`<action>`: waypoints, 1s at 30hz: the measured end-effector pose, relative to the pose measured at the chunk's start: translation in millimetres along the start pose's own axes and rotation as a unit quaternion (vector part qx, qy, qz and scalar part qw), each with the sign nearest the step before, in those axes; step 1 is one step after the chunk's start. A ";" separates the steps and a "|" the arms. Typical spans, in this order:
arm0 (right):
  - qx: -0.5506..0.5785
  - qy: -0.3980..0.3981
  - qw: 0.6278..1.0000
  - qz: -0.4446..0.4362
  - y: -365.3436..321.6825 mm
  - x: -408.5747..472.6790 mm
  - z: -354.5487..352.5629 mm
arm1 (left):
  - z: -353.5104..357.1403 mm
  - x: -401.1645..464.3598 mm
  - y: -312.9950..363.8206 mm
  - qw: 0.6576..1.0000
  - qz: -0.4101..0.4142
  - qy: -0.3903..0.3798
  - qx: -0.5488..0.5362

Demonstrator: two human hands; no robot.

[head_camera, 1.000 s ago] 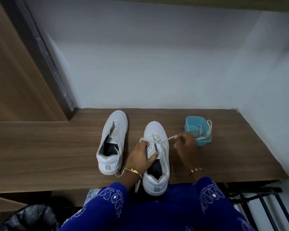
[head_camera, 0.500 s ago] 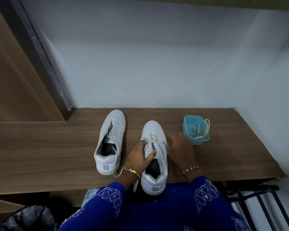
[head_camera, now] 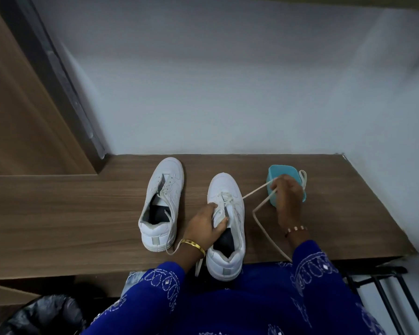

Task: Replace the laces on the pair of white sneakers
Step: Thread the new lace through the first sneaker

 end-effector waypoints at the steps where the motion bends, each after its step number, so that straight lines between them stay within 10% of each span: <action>1: 0.017 0.021 1.000 -0.009 -6.3 4.1 -4.6 | 1.1 0.1 0.9 1.000 0.001 -0.005 0.007; 22: 0.166 -0.115 0.979 -0.002 -55.6 0.5 27.6 | -7.8 2.2 30.0 0.984 0.026 0.032 0.172; 30: 0.250 -0.195 0.948 -0.032 -109.7 -0.5 52.2 | -25.5 -21.3 81.6 0.980 0.197 0.027 -0.028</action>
Point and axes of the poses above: each hand's wrist, its own x-axis towards the middle knuckle, its own z-axis out of the palm, y = z × x, the point moved 10 cm from there along x, towards the middle knuckle, and after that the axes turned 15 degrees about -z, right-handed, at the moved point
